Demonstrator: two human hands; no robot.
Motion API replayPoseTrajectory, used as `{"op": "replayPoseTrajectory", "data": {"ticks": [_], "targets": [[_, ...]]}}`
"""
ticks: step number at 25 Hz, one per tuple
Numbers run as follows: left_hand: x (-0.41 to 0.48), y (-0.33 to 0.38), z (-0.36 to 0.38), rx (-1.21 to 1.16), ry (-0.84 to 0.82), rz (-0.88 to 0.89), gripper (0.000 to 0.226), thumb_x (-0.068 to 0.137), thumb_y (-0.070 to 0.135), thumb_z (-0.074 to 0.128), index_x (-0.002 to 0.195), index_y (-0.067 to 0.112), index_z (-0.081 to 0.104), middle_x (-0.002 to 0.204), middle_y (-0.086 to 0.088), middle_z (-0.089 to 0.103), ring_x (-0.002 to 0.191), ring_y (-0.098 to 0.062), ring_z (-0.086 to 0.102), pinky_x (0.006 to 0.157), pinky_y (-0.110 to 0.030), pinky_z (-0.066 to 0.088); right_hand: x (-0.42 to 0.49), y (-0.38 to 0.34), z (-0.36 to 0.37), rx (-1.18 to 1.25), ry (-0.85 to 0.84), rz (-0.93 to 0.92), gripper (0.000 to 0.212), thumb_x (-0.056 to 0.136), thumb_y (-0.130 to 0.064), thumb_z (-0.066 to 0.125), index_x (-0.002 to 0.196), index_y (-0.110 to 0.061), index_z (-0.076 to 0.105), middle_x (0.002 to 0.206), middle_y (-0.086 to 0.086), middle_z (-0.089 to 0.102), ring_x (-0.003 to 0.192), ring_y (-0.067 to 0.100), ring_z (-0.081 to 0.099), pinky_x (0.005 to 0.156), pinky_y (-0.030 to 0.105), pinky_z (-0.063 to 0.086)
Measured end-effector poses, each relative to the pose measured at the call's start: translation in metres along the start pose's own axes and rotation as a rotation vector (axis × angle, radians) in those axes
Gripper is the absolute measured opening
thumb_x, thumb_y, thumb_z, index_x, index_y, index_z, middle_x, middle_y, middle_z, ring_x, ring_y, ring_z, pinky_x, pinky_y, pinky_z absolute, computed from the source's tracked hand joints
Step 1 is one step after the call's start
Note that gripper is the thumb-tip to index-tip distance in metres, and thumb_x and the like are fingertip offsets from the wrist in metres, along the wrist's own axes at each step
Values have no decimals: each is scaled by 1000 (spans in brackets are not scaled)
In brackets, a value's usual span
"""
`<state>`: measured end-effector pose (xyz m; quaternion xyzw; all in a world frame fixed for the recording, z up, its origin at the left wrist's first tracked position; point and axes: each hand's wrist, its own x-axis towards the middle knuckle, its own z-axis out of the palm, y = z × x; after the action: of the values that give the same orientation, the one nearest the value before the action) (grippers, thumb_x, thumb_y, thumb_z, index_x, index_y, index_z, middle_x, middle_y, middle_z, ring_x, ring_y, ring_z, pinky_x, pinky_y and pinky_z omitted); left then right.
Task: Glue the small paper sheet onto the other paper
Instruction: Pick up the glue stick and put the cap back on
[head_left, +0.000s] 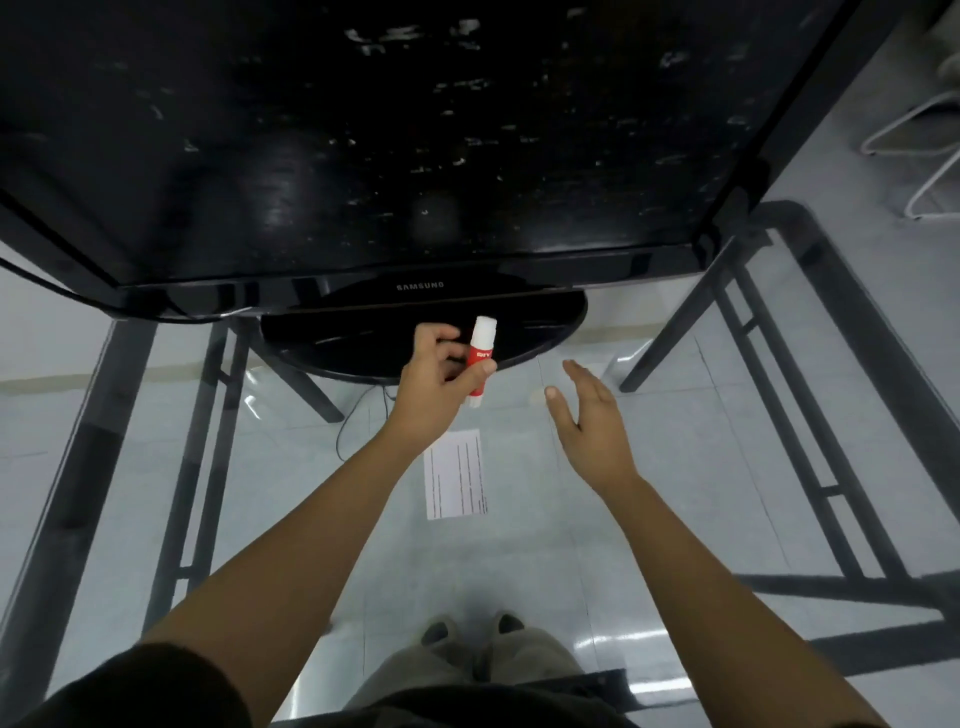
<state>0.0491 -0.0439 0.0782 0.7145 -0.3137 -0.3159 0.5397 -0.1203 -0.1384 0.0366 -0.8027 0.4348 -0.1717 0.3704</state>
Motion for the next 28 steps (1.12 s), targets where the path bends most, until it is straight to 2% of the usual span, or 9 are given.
{"op": "replayPoseTrajectory", "data": {"ticks": [3, 4, 6, 9, 15, 18, 21, 25, 28], "targets": [[-12, 21, -17, -63, 64, 63, 47, 77, 18, 74, 95, 23, 31, 96, -11, 67, 88, -24, 66, 78, -40, 55, 12, -47, -17, 232, 4, -85, 41, 93, -39, 46, 128, -19, 53, 125, -2, 55, 116, 9, 49, 95, 14, 35], [-14, 28, -21, -54, 69, 88, 48, 77, 18, 74, 92, 24, 29, 94, -10, 68, 87, -23, 67, 78, -39, 55, 16, -62, -21, 282, -11, -112, 35, 93, -37, 49, 122, -20, 58, 118, -6, 57, 109, 4, 52, 88, 6, 36], [-17, 41, -28, -45, 77, 140, 48, 77, 18, 74, 86, 27, 27, 93, -10, 70, 85, -21, 68, 76, -37, 54, 22, -88, -29, 359, -46, -152, 27, 91, -34, 53, 113, -22, 64, 109, -12, 57, 99, -6, 54, 79, 1, 37], [-21, 59, -36, -33, 69, 218, 48, 78, 18, 73, 82, 27, 26, 90, -7, 71, 78, -15, 68, 68, -26, 53, 28, -116, -39, 407, -88, -201, 23, 88, -35, 58, 106, -23, 67, 101, -15, 59, 95, -11, 54, 78, 3, 38], [-31, 73, -42, -15, 45, 264, 41, 79, 27, 70, 84, 28, 30, 92, -1, 72, 81, -9, 68, 66, -19, 52, 27, -134, -47, 502, -155, -175, 28, 81, -38, 65, 96, -16, 72, 100, -4, 65, 97, 6, 60, 88, 22, 45], [-37, 66, -42, -95, -5, 207, 37, 79, 33, 68, 98, 30, 37, 105, 1, 69, 92, -11, 67, 76, -25, 53, 24, -135, -45, 493, -109, -181, 23, 83, -37, 64, 94, -18, 72, 98, -5, 64, 95, 6, 60, 86, 23, 46], [-49, 50, -39, -300, -72, 30, 41, 76, 39, 66, 107, 22, 46, 108, -6, 67, 93, -19, 68, 80, -30, 55, 21, -134, -44, 534, -90, -167, 17, 84, -39, 61, 89, -26, 70, 94, -6, 64, 93, 6, 60, 86, 23, 46], [-60, 39, -35, -444, -47, -47, 44, 68, 42, 70, 98, 12, 59, 97, -10, 70, 89, -22, 68, 79, -31, 53, 13, -137, -40, 591, -156, -165, 22, 82, -46, 58, 88, -27, 68, 87, -9, 69, 87, -1, 64, 75, 13, 47], [-58, 43, -37, -495, -20, -13, 36, 69, 37, 72, 93, 12, 61, 90, -9, 71, 85, -21, 68, 78, -32, 52, 12, -142, -36, 655, -197, -149, 21, 83, -39, 62, 98, -25, 66, 93, -7, 71, 92, 3, 66, 82, 17, 48]]}}
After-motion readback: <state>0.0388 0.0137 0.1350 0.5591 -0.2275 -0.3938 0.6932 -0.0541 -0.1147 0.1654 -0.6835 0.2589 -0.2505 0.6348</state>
